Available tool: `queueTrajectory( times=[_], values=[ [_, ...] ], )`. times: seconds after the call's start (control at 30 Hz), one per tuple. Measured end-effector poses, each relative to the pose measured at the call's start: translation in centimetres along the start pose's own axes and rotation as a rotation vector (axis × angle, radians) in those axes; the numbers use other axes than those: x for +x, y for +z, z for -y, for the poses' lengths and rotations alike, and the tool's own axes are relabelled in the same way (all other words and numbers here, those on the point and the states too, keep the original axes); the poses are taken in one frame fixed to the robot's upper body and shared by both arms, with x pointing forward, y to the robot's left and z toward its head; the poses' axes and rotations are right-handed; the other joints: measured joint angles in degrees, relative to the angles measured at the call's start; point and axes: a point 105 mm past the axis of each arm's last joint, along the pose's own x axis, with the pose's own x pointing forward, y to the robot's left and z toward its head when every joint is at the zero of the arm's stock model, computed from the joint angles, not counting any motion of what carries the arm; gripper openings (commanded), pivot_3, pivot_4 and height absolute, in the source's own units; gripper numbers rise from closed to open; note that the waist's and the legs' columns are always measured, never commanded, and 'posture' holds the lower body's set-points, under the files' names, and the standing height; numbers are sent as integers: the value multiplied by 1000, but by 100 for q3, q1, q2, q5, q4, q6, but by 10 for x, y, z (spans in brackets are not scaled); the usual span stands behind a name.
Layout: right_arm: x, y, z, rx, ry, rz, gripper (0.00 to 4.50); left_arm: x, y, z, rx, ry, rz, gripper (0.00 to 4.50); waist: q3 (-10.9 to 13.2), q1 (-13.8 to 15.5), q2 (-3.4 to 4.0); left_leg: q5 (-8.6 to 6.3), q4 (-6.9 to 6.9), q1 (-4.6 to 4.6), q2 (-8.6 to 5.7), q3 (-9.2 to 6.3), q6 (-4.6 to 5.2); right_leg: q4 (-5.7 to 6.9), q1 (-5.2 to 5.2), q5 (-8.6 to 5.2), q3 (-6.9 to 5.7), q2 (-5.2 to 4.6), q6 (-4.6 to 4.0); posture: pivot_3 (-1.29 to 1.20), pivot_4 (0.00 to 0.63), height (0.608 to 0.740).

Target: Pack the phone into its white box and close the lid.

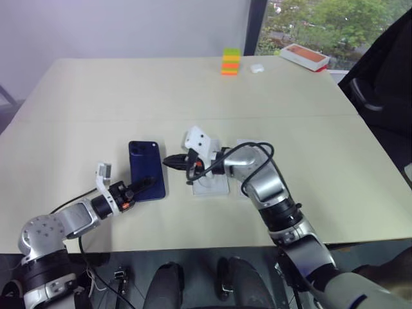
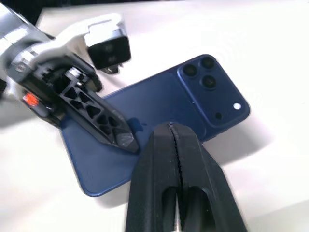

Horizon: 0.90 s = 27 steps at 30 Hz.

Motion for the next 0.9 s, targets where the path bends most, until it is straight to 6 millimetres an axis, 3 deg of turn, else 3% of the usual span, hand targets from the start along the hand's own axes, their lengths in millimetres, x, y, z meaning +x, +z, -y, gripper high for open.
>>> queueTrajectory(
  times=[0.07,0.23,0.33,0.53,0.8,0.9],
  values=[
    [-10,0,1,-11,9,-19,2733,1,1,4,-20,-34,-10,0,0,0,-1,0,7,-32,-4,-4,2,0,-26,1,-2,5,1,0,150,740],
    [-58,-34,-7,-111,100,-256,2733,3,6,12,-33,-58,-4,0,0,11,-3,-15,3,-38,-14,-6,27,-17,-22,-4,-11,-3,11,0,150,740],
    [-71,-49,-17,-140,163,-347,2733,7,3,15,-39,-64,-25,0,2,-15,-4,-16,0,-37,-11,-3,28,-20,-23,-4,-11,2,11,0,150,740],
    [-69,-60,-17,-267,160,-418,2733,13,4,19,-33,-62,-33,0,2,4,-5,-13,5,-34,-5,-5,22,-18,-21,-3,-13,13,9,0,150,740],
    [-68,-70,-13,-305,151,-459,2733,17,-2,17,-33,-40,-67,0,2,12,-5,-12,15,-34,-9,-4,21,-18,-13,-2,-12,8,9,0,150,740],
    [-67,-71,-15,-308,161,-461,1499,18,-3,17,-34,-41,-69,0,2,10,-5,-11,16,-33,-7,-5,20,-17,-13,-2,-12,9,8,0,150,740]
  ],
)
